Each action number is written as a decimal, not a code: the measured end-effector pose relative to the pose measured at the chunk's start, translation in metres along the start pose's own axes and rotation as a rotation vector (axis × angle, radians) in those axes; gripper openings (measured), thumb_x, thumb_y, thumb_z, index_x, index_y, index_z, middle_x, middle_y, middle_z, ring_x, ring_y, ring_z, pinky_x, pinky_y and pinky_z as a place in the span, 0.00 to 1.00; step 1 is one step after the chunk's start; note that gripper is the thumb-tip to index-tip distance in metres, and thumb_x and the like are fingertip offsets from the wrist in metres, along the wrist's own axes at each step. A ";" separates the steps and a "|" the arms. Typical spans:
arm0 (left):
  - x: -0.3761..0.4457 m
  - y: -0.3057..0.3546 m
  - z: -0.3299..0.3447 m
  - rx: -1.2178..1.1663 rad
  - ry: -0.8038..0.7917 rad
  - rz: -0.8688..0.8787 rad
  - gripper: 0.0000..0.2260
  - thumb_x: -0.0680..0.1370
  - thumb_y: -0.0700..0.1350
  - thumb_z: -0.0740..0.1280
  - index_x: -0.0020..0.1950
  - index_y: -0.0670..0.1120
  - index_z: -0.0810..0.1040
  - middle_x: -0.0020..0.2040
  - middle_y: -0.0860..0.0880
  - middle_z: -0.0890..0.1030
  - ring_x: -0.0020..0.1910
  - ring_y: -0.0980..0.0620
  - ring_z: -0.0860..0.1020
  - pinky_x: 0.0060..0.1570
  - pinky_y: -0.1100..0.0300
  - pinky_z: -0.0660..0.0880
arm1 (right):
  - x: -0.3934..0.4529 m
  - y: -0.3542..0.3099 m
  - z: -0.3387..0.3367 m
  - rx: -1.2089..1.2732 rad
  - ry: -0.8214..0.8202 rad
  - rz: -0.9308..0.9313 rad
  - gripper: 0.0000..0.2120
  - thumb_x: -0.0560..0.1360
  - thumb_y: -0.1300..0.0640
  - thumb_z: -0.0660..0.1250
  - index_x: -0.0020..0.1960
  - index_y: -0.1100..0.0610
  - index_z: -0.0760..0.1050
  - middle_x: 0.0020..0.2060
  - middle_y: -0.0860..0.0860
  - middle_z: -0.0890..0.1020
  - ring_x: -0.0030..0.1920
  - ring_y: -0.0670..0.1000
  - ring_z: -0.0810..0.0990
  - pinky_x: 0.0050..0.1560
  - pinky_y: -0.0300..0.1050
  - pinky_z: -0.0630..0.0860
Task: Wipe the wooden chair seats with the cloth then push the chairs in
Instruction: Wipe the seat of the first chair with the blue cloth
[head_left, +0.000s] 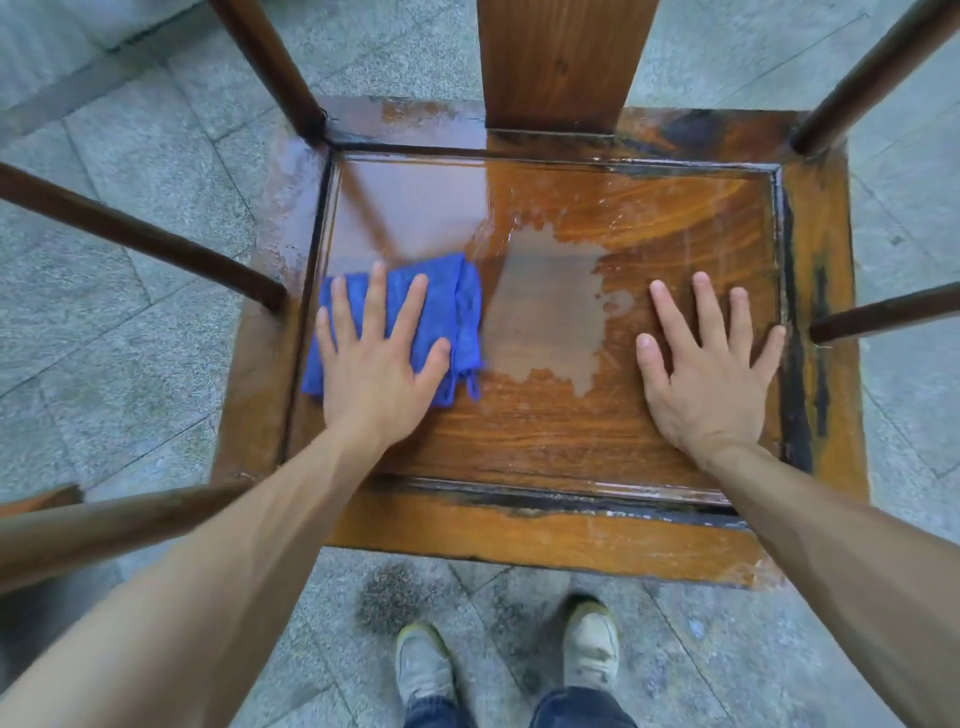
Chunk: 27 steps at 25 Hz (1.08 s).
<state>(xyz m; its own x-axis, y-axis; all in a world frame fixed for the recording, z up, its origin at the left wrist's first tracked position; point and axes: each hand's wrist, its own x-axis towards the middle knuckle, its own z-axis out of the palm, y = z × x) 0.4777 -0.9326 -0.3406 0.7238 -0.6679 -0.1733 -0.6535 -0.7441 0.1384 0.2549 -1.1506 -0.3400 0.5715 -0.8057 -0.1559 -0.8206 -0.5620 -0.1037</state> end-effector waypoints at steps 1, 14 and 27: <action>-0.028 -0.007 0.006 0.010 0.007 -0.025 0.31 0.79 0.65 0.49 0.82 0.58 0.53 0.83 0.45 0.52 0.81 0.33 0.48 0.77 0.35 0.50 | 0.000 0.000 0.000 -0.004 0.002 -0.001 0.28 0.80 0.34 0.38 0.80 0.36 0.46 0.82 0.47 0.50 0.82 0.57 0.46 0.77 0.70 0.44; -0.065 0.074 0.018 0.004 -0.009 -0.094 0.31 0.77 0.71 0.50 0.80 0.66 0.54 0.84 0.44 0.48 0.77 0.23 0.46 0.69 0.21 0.47 | -0.003 0.002 0.004 0.024 0.058 -0.041 0.27 0.82 0.37 0.43 0.80 0.39 0.51 0.81 0.50 0.56 0.81 0.60 0.51 0.76 0.73 0.48; 0.125 0.181 0.003 0.041 -0.011 0.188 0.29 0.79 0.67 0.51 0.80 0.66 0.51 0.84 0.51 0.48 0.79 0.29 0.41 0.72 0.25 0.40 | 0.003 0.005 0.005 0.107 0.097 -0.015 0.32 0.81 0.40 0.49 0.81 0.45 0.45 0.82 0.50 0.54 0.81 0.58 0.52 0.76 0.71 0.48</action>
<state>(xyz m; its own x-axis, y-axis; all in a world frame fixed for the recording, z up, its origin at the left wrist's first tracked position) 0.4494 -1.1511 -0.3402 0.5858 -0.7947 -0.1589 -0.7856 -0.6050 0.1298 0.2525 -1.1549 -0.3461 0.5767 -0.8149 -0.0580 -0.8051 -0.5548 -0.2098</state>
